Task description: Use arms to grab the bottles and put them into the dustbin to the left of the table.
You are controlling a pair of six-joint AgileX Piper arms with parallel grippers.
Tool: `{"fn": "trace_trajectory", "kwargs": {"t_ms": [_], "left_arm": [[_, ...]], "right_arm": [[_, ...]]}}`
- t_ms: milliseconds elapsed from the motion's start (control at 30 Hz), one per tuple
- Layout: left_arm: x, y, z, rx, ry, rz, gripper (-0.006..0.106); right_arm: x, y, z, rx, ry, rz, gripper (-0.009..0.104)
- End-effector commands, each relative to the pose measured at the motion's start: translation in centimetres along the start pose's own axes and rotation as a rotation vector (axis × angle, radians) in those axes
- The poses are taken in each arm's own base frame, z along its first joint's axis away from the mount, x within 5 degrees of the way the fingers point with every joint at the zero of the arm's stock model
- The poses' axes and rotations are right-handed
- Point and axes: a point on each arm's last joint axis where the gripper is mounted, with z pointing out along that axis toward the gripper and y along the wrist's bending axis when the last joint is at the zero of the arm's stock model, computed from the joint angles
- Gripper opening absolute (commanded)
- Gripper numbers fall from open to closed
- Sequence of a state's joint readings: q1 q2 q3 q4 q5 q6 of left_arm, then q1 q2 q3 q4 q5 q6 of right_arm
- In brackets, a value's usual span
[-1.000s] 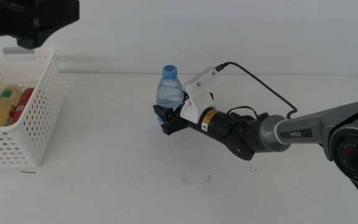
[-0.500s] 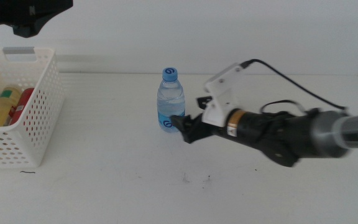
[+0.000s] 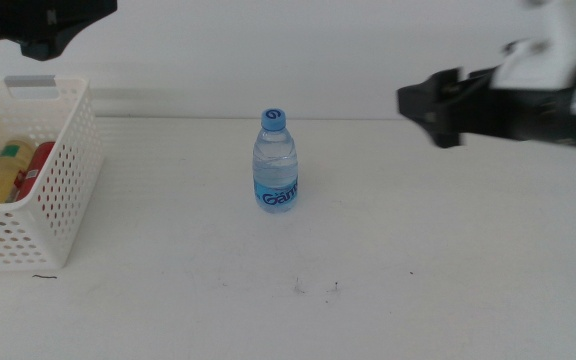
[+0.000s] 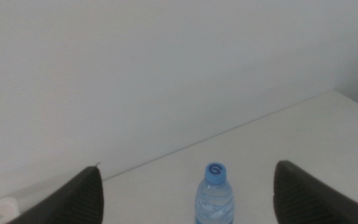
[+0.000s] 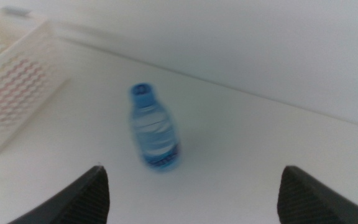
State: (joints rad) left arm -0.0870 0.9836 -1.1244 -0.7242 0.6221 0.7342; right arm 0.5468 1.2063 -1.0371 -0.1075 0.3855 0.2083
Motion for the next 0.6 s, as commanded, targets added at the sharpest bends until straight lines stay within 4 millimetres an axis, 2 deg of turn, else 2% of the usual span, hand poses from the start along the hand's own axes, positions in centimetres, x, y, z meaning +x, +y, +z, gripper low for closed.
{"fn": "trace_trajectory", "kwargs": {"t_ms": [0,133,567], "left_arm": [[0.0,0.0,0.0,-0.004,-0.01,-0.003,0.094],[0.0,0.0,0.0,-0.011,-0.004,0.011,0.094],[-0.1,0.2,0.0,-0.023,-0.015,0.013,0.094]], "right_arm": [[-0.5,0.8,-2.3,-0.082,0.047,-0.057,0.082],[-1.3,1.1,-3.8,-0.113,0.035,-0.09,0.082],[-1.4,1.1,-3.9,-0.113,0.033,-0.089,0.082]]}}
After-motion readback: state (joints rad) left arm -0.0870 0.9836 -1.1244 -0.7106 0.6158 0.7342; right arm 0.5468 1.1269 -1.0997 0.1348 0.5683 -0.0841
